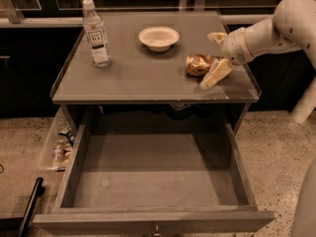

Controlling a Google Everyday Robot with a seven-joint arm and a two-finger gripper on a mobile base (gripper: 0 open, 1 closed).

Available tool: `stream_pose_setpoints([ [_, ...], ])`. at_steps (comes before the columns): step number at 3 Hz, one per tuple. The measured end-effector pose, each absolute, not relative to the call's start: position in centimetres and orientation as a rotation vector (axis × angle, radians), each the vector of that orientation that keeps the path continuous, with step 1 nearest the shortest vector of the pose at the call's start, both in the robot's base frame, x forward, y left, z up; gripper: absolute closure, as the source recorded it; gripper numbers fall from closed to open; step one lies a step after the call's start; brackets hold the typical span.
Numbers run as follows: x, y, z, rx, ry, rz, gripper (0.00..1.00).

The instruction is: Pick orange can from top drawer and place on counter

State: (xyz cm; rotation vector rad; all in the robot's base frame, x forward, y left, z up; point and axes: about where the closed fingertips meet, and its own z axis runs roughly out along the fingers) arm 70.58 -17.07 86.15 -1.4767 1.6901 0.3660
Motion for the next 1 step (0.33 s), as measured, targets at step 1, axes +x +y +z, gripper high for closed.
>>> stream_pose_setpoints([
  [1,70.58,-17.07,86.15,-1.477,1.69,0.366,0.0],
])
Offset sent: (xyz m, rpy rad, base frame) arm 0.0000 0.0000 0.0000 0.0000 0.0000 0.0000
